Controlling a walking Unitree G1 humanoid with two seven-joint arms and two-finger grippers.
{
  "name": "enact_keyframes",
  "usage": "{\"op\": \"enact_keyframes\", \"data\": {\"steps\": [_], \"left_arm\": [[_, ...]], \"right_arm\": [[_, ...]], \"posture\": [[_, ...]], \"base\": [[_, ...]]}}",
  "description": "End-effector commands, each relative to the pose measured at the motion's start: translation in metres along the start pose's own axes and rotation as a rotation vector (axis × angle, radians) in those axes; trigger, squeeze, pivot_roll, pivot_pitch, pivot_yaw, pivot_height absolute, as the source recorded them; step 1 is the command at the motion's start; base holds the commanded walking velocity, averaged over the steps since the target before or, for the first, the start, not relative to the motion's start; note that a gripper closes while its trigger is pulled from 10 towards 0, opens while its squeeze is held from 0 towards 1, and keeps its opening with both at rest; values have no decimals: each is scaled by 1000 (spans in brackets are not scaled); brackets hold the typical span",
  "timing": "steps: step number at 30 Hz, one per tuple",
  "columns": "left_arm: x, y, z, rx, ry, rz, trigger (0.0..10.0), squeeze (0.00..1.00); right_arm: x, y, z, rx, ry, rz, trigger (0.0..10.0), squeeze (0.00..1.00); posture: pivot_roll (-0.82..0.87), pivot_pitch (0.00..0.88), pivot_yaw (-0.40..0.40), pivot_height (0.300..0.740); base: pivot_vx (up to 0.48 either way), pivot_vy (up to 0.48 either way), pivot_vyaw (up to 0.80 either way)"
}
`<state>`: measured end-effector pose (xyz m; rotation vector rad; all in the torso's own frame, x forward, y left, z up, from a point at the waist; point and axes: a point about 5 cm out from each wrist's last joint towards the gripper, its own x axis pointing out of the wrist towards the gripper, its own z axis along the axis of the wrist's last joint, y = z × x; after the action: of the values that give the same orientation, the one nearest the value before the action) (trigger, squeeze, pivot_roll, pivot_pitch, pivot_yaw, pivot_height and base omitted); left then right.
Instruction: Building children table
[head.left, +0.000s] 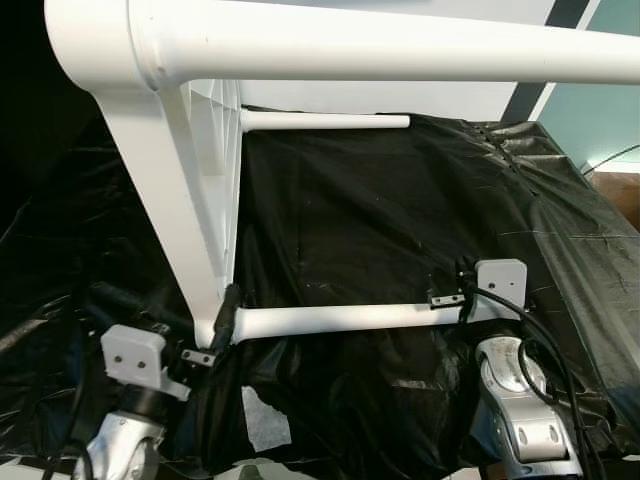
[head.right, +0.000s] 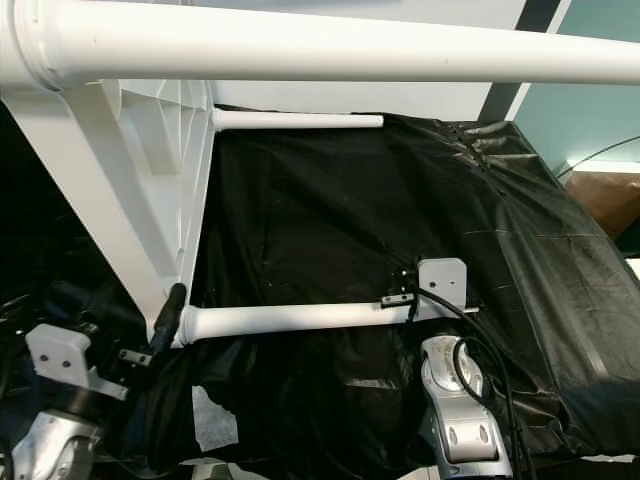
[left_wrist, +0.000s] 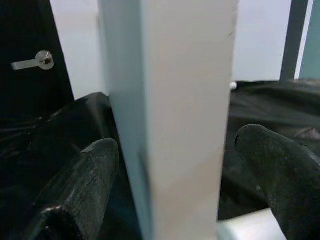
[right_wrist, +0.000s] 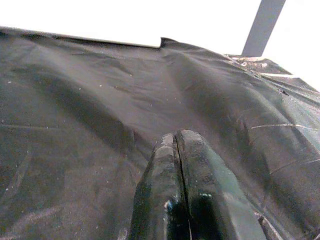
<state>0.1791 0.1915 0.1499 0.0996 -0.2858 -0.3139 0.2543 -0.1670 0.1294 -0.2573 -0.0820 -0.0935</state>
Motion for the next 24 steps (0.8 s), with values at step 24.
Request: {"op": "enact_keyframes", "data": {"steps": [24], "left_arm": [[-68,-6,70,-205,105,-608,10000,0]], "right_arm": [[12,6,-5,-19,13,88,10000,0]], "posture": [[243,82,-88,740]], "base": [[0,0,0]]}}
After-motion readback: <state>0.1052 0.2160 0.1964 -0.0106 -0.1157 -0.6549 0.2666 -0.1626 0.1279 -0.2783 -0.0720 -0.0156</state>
